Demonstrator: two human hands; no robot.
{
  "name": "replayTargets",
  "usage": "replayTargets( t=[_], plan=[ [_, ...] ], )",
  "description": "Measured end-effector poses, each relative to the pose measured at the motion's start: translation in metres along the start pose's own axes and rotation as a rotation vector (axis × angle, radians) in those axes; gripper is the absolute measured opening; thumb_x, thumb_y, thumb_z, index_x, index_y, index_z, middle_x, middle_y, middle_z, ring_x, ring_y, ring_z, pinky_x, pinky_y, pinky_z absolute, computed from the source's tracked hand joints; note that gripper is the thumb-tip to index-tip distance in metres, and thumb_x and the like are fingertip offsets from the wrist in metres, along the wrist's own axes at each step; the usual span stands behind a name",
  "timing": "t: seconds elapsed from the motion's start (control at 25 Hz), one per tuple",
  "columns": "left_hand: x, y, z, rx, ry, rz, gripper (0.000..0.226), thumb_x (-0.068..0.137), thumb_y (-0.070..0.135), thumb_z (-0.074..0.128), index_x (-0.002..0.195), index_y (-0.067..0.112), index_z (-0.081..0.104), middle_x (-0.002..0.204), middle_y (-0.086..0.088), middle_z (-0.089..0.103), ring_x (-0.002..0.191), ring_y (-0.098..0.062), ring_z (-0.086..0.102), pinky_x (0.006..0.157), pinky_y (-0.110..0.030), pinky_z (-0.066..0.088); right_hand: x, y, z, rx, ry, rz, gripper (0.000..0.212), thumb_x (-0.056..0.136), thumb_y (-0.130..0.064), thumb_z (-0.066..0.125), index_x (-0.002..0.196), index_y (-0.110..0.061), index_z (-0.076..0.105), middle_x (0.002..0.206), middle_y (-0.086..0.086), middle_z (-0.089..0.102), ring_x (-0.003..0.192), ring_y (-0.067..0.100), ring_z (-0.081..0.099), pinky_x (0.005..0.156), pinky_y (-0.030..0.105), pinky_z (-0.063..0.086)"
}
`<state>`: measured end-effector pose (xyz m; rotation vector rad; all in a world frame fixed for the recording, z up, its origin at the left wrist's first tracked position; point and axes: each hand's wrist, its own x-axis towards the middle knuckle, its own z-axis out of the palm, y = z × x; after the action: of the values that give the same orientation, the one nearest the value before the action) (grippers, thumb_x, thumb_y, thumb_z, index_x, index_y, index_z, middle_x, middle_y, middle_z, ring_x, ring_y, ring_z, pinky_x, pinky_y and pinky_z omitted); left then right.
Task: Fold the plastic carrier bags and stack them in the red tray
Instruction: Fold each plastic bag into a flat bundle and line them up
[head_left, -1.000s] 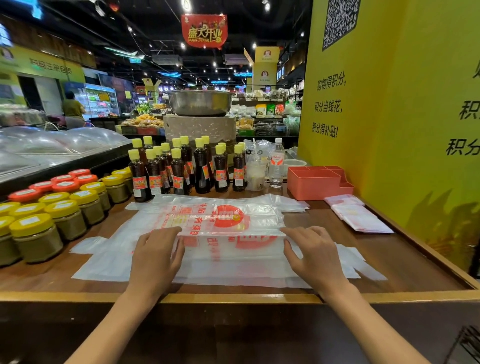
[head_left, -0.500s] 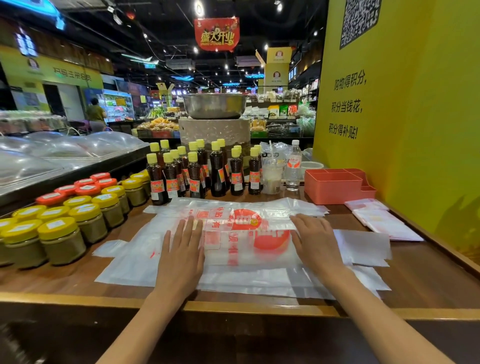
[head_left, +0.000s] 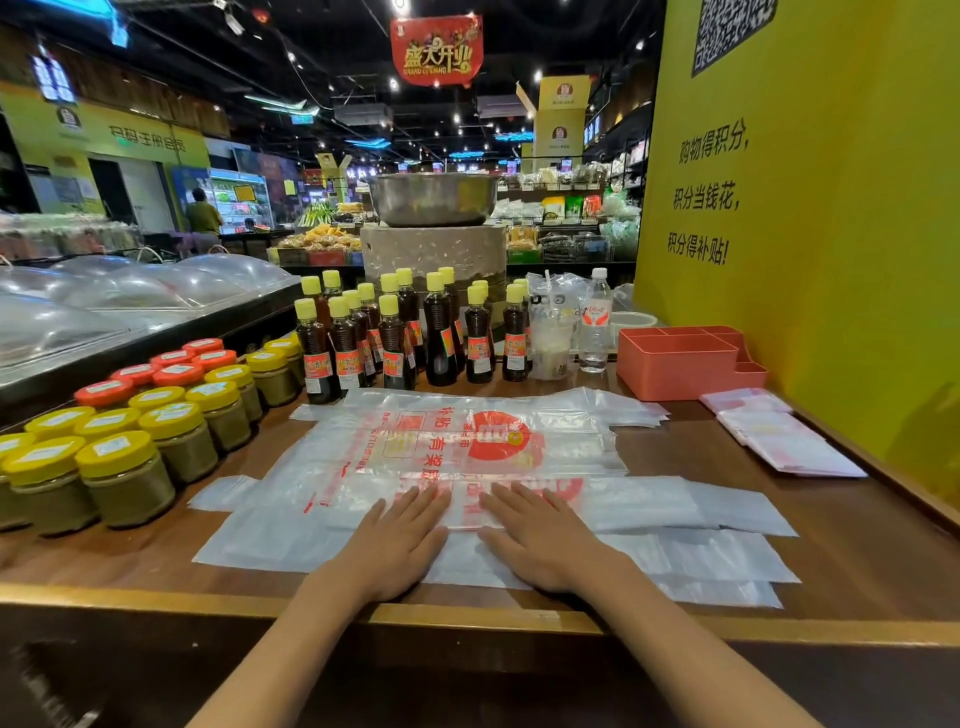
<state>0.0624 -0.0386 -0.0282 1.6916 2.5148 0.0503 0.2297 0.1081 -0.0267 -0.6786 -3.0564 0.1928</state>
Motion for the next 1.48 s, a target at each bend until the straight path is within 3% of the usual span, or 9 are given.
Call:
replayTargets(
  t=[0.52,0.68,0.8,0.88,1.0,1.08,1.2,1.36,1.48],
  plan=[
    [-0.001,-0.003,0.002,-0.031,0.022,-0.270,0.064,0.100,0.062,0.008,0.158,0.038,-0.004,0.166,-0.010,-0.012,0.152,-0.033,-0.013,0.123,-0.049,-0.005,-0.037,0.089,-0.010,0.067,-0.047,0.293,0.070,0.103,-0.062,0.015,0.161,-0.027,0.000,0.168,-0.005,-0.007,0.155,0.016,-0.008,0.125,0.044,-0.003],
    [0.000,-0.003,0.002,-0.023,0.011,-0.308,0.071,0.097,0.069,0.010,0.158,0.036,-0.007,0.165,-0.015,-0.013,0.152,-0.036,-0.012,0.124,-0.049,-0.003,-0.056,0.107,-0.006,0.079,0.087,0.414,0.068,0.104,-0.058,0.017,0.161,-0.023,0.011,0.169,-0.005,0.006,0.155,0.015,0.001,0.125,0.042,0.001],
    [-0.001,-0.006,0.002,-0.034,0.036,-0.281,0.082,0.091,0.078,0.018,0.158,0.036,-0.005,0.166,-0.012,-0.011,0.153,-0.032,-0.010,0.124,-0.048,-0.001,-0.059,0.099,-0.008,0.125,0.257,0.398,0.065,0.102,-0.057,0.031,0.158,-0.025,0.024,0.165,-0.005,0.025,0.153,0.015,0.014,0.125,0.042,0.006],
    [-0.003,-0.005,-0.001,-0.044,0.139,-0.256,0.088,0.089,0.080,0.029,0.159,0.033,0.003,0.167,-0.008,-0.002,0.154,-0.027,-0.001,0.125,-0.046,0.006,-0.060,0.096,-0.012,0.148,0.388,0.365,0.063,0.098,-0.057,0.042,0.154,-0.029,0.033,0.157,-0.006,0.039,0.148,0.014,0.028,0.124,0.040,0.010],
    [-0.009,0.000,-0.006,-0.022,0.359,-0.269,0.090,0.085,0.079,0.044,0.156,0.027,0.025,0.161,-0.006,0.028,0.146,-0.024,0.028,0.117,-0.038,0.029,-0.064,0.096,-0.016,0.163,0.470,0.353,0.058,0.094,-0.054,0.048,0.146,-0.029,0.043,0.146,-0.007,0.051,0.137,0.014,0.041,0.122,0.037,0.018],
    [-0.012,0.001,-0.010,0.021,0.455,-0.301,0.082,0.086,0.075,0.048,0.149,0.024,0.036,0.143,-0.004,0.046,0.128,-0.019,0.045,0.099,-0.030,0.044,-0.066,0.093,-0.017,0.127,0.495,0.334,0.054,0.094,-0.052,0.049,0.143,-0.029,0.047,0.139,-0.009,0.056,0.130,0.013,0.047,0.120,0.035,0.022],
    [-0.015,0.005,-0.014,-0.059,0.414,-0.355,0.073,0.090,0.070,0.048,0.146,0.025,0.036,0.131,0.000,0.057,0.113,-0.016,0.059,0.077,-0.024,0.047,-0.070,0.089,-0.024,0.144,0.500,0.314,0.047,0.094,-0.046,0.053,0.139,-0.032,0.050,0.131,-0.011,0.061,0.121,0.013,0.053,0.109,0.033,0.035],
    [-0.003,0.013,-0.013,-0.335,0.434,-0.321,0.062,0.094,0.055,0.055,0.148,0.028,0.040,0.120,0.003,0.067,0.101,-0.013,0.065,0.089,-0.031,0.055,-0.071,0.085,-0.031,0.205,0.454,0.309,0.036,0.095,-0.044,0.056,0.130,-0.034,0.057,0.127,-0.012,0.063,0.113,0.012,0.058,0.095,0.031,0.047],
    [0.009,0.031,-0.014,-0.536,0.366,-0.183,0.065,0.099,0.045,0.054,0.156,0.029,0.027,0.143,-0.001,0.055,0.125,-0.019,0.056,0.105,-0.037,0.046,-0.066,0.083,-0.039,0.042,0.452,0.254,0.033,0.097,-0.048,0.051,0.122,-0.034,0.067,0.115,-0.014,0.068,0.108,0.008,0.057,0.102,0.029,0.039]
  ],
)
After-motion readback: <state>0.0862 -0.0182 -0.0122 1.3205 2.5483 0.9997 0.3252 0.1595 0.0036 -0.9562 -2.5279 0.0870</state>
